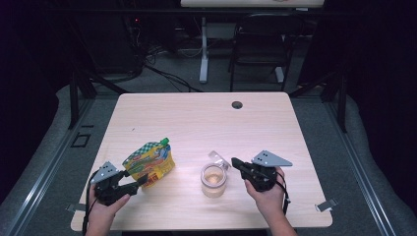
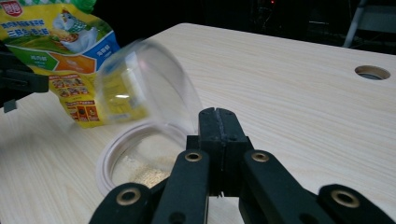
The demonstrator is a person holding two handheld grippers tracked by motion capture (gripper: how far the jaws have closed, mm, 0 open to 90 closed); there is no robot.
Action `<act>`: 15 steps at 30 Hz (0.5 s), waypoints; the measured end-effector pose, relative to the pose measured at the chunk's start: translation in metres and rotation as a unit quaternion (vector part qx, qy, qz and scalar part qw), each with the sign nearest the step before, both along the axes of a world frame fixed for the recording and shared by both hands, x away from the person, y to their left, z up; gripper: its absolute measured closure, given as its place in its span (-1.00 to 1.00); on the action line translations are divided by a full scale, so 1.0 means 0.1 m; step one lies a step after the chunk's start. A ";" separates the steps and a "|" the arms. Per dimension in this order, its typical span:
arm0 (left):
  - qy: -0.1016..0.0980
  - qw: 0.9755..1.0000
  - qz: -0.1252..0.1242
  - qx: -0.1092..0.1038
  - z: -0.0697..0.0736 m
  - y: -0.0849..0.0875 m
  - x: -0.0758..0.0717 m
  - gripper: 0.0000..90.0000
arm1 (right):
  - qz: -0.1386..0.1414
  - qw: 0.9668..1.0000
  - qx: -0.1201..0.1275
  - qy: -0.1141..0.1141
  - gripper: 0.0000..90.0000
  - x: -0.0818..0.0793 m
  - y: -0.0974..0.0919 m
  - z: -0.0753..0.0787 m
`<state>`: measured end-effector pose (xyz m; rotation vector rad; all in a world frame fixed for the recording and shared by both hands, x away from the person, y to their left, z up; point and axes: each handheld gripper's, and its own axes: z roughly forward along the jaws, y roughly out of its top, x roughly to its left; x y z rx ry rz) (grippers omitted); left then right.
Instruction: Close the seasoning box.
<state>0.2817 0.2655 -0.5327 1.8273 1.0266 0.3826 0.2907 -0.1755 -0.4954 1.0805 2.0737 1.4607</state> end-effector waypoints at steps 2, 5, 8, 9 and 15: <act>0.000 1.000 0.000 0.000 0.00 0.00 0.00 -0.11 | 0.001 1.000 0.002 -0.003 1.00 -0.01 0.00 0.00; 0.000 1.000 0.000 0.000 0.00 0.00 0.00 -0.11 | 0.001 1.000 0.005 0.000 0.97 -0.01 -0.01 -0.01; 0.000 1.000 0.000 0.000 0.00 0.00 0.00 -0.11 | -0.008 1.000 0.003 0.005 0.91 0.00 -0.04 -0.02; 0.000 1.000 -0.001 0.000 0.00 0.00 0.00 -0.11 | -0.013 1.000 0.000 0.005 0.87 0.01 -0.05 -0.03; 0.001 1.000 0.001 -0.003 0.00 0.01 0.00 -0.11 | -0.028 1.000 0.000 0.011 0.59 0.04 -0.12 -0.09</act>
